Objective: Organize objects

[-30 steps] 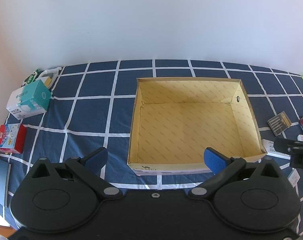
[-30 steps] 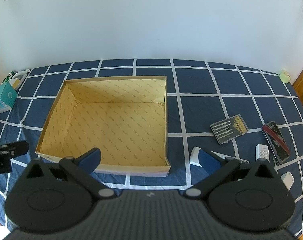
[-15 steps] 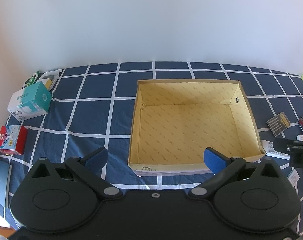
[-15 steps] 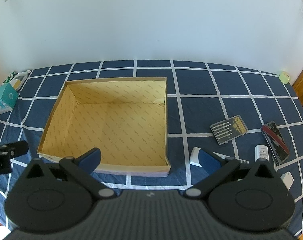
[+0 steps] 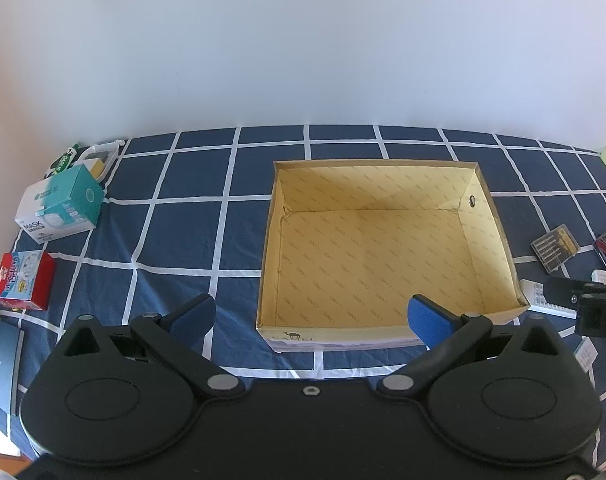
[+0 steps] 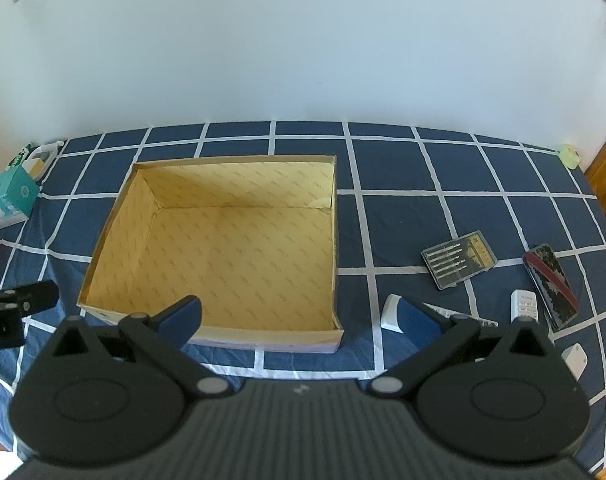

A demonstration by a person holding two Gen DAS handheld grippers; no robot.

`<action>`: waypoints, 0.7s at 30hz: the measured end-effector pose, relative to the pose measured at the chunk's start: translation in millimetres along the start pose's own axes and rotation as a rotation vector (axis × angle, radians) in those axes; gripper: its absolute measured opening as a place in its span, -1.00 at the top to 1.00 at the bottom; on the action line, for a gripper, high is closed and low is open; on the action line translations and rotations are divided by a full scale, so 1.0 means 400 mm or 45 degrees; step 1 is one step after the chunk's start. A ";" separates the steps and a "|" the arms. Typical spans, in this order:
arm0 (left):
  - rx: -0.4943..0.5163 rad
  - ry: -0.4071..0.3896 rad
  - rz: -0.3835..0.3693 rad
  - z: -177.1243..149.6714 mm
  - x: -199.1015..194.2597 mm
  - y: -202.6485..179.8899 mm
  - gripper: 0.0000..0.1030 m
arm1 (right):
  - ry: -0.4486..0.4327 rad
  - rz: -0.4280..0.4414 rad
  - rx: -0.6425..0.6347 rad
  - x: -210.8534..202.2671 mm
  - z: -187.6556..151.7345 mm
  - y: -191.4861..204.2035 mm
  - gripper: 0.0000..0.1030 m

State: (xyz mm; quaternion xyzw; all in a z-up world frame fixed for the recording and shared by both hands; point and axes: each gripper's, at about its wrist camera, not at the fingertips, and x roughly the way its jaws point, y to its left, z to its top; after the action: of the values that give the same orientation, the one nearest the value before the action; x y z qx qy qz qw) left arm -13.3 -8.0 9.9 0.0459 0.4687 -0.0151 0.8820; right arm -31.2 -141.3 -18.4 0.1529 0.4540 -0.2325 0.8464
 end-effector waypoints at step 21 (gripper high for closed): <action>-0.003 -0.013 -0.015 0.001 -0.010 0.010 -1.00 | -0.013 -0.005 0.000 -0.011 0.001 0.009 -1.00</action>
State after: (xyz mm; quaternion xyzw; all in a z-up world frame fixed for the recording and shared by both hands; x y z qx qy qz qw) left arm -15.0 -4.0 13.6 0.0419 0.4644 -0.0198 0.8844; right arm -31.2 -137.3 -14.3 0.1507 0.4498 -0.2350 0.8484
